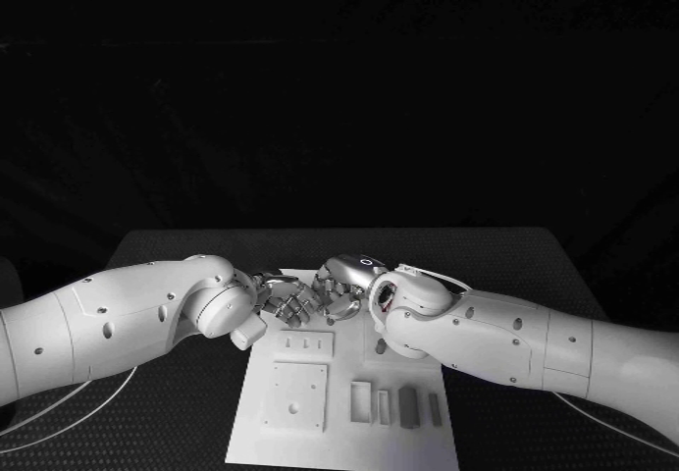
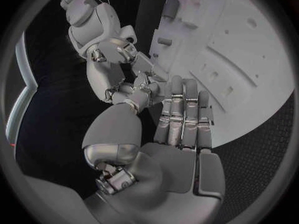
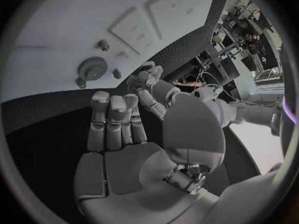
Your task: Assemble the parts on the task board
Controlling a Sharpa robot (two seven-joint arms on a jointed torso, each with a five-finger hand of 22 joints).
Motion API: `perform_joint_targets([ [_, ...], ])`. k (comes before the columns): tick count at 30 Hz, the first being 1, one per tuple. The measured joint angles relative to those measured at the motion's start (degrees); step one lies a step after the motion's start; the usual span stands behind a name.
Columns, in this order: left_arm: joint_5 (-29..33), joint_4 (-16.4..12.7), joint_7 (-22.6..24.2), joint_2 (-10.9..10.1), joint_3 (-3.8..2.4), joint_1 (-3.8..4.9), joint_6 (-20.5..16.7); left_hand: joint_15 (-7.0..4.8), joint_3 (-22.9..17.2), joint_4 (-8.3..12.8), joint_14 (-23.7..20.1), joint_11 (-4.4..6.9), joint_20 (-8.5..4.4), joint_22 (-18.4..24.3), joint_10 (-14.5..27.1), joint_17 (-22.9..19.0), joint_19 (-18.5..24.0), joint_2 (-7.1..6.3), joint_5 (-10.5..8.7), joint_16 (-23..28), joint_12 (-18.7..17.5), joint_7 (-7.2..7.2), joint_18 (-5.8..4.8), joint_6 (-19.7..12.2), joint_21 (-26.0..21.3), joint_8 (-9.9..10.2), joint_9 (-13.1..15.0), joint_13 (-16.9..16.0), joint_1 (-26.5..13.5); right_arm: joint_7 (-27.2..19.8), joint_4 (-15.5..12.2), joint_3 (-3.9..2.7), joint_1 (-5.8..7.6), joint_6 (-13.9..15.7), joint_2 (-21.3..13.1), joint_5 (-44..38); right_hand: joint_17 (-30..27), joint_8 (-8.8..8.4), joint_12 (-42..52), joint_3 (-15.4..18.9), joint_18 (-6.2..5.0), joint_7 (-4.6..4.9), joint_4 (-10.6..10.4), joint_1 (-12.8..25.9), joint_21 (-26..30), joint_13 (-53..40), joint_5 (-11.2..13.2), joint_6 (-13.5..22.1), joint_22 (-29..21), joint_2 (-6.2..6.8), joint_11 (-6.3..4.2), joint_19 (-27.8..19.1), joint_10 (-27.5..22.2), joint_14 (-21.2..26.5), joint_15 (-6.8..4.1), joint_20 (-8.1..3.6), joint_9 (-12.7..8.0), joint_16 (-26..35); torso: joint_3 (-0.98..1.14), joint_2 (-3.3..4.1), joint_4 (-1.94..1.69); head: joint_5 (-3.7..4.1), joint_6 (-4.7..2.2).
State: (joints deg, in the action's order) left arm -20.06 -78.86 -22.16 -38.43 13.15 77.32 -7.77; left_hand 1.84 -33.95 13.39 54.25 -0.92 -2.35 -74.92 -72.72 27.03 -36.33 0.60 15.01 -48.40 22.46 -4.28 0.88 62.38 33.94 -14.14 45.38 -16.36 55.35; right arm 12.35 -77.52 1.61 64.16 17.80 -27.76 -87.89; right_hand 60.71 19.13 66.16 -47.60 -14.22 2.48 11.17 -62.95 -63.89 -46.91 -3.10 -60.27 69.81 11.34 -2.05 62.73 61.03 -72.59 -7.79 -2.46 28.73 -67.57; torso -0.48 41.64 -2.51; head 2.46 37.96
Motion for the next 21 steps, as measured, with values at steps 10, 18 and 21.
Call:
perform_joint_targets([
  [10, 0.0, -0.1, -0.4, 0.0, 0.03, -0.01, -0.3, 1.03, 0.6, -2.2, -1.0, -1.46, 0.28, 0.0, 1.5, -0.5, 1.0, -2.38, -3.05, 0.5, -1.2, -1.16, 0.00, -1.9, 0.0, 1.9, -0.7, 0.6, -2.3, 0.1, 0.0, 0.00, -0.02, 0.0, 0.0, 0.6, 0.0, 0.00, 0.0, 0.0, 0.00, 0.00, 0.3, 0.3, 0.0, 0.0, 0.1, 0.0, 0.0, -0.29, -0.21, 0.2, 0.2, -0.1, -0.09, -0.20, 0.0, -0.2, 0.00, 0.01, 0.01, -0.05, -0.01],
  [18, -0.1, -0.1, -0.6, 0.0, 0.01, 0.01, -0.8, 1.54, 0.9, -4.1, -1.5, -2.08, 0.51, 0.0, 2.5, -0.8, 1.6, -4.84, -6.94, 1.1, -1.8, -1.93, 0.00, -3.2, 0.0, 3.2, -1.9, 0.9, -3.4, 0.0, -0.1, 0.02, -0.07, -0.1, 0.1, 0.8, 0.0, 0.00, 0.0, 0.0, 0.00, 0.00, 0.5, 0.3, 0.0, 0.0, 0.2, 0.0, 0.0, -0.28, -0.21, 0.3, 0.2, -0.2, -0.16, -0.12, 0.0, -0.2, 0.00, 0.01, 0.00, 0.01, 0.05],
  [21, -0.1, -0.1, -0.7, 0.0, 0.00, 0.02, -0.9, 1.75, 0.8, -4.4, -1.8, -2.15, 0.51, 0.0, 2.8, -0.8, 1.7, -5.31, -7.50, 1.2, -2.1, -2.17, 0.00, -3.5, 0.0, 3.5, -2.2, 1.0, -3.4, 0.0, -0.1, 0.02, -0.07, -0.1, 0.1, 0.9, 0.0, 0.00, 0.0, 0.1, 0.00, 0.00, 0.5, 0.3, 0.0, 0.0, 0.3, 0.0, 0.0, -0.27, -0.21, 0.3, 0.2, -0.3, -0.10, -0.11, 0.0, -0.2, 0.00, 0.01, 0.00, 0.03, 0.05],
])
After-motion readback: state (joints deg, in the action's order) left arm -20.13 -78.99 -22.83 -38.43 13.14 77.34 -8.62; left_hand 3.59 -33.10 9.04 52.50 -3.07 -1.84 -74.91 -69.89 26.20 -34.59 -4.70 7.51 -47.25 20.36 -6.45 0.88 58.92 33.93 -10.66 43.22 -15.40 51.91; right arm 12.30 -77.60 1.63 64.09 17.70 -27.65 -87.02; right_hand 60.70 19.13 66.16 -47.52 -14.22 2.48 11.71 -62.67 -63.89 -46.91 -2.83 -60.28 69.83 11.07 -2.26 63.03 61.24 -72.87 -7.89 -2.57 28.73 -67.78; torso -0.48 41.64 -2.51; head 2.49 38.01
